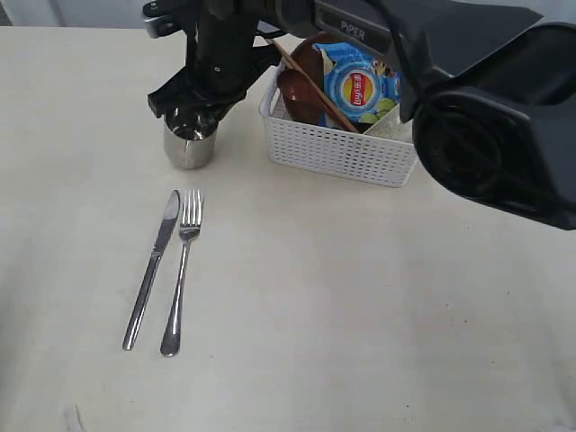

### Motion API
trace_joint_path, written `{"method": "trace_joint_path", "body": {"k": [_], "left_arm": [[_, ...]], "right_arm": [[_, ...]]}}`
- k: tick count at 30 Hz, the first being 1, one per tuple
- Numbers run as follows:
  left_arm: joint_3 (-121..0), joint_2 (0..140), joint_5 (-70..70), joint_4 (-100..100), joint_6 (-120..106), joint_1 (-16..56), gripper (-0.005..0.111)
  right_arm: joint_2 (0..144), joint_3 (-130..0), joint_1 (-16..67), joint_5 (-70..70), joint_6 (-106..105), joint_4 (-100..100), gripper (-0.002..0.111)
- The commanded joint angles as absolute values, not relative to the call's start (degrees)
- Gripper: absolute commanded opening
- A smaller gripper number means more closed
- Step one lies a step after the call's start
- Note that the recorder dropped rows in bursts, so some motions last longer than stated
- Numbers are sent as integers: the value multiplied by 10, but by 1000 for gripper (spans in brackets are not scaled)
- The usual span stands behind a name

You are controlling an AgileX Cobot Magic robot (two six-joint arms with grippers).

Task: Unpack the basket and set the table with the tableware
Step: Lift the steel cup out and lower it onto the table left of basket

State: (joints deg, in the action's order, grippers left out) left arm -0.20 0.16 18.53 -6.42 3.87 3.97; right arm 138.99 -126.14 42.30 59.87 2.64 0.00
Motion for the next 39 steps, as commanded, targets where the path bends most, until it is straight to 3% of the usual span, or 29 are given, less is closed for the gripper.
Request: {"method": "trace_joint_path", "body": {"k": [1,15,39], "left_arm": [[0,0,185,-58,39,39,0],[0,0,185,-59,39,39,0],[0,0,185,-59,39,39,0]], "right_arm": [[1391,-1265,421,603,29,-11,0],[1390,-1316,421,699,21,-30,0],[1393,-1318,429,684,22,-18,0]]}}
